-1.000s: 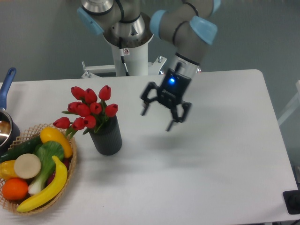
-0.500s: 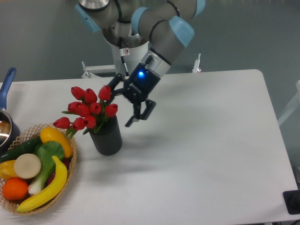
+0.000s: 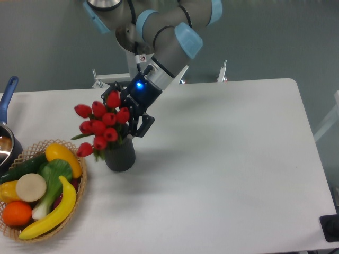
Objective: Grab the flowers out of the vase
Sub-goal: 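Close the gripper around the tulip stems above the vase rim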
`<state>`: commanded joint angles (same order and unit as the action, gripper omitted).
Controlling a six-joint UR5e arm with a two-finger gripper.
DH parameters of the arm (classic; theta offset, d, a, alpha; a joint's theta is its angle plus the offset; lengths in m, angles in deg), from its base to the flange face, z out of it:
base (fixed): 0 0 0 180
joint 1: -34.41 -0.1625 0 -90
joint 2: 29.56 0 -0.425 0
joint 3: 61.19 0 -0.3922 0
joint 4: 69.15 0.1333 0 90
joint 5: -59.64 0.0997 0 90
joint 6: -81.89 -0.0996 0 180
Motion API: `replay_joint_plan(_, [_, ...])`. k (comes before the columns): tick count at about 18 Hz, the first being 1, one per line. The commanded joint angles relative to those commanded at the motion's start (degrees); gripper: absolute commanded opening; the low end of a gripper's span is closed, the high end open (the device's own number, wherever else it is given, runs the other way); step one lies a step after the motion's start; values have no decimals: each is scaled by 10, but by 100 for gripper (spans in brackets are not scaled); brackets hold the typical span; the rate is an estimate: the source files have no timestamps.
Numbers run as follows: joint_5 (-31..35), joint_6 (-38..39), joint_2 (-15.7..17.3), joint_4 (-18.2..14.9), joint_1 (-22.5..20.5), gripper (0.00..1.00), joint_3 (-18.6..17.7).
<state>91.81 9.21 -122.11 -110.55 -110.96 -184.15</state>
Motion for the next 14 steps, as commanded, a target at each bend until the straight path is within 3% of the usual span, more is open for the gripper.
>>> replay_joint_plan(3, [1, 0, -1, 0, 1, 99, -3])
replay_joint_plan(4, [0, 0, 0, 0, 1, 84, -3])
replay_joint_plan(6, [3, 0, -1, -1, 0, 24, -4])
replay_joint_plan(7, [5, 0, 0, 0, 0, 7, -3])
replay_joint_plan(8, [5, 0, 1, 0, -1, 0, -2])
replay_joint_plan(14, [-10, 35, 38, -2, -6, 0, 3])
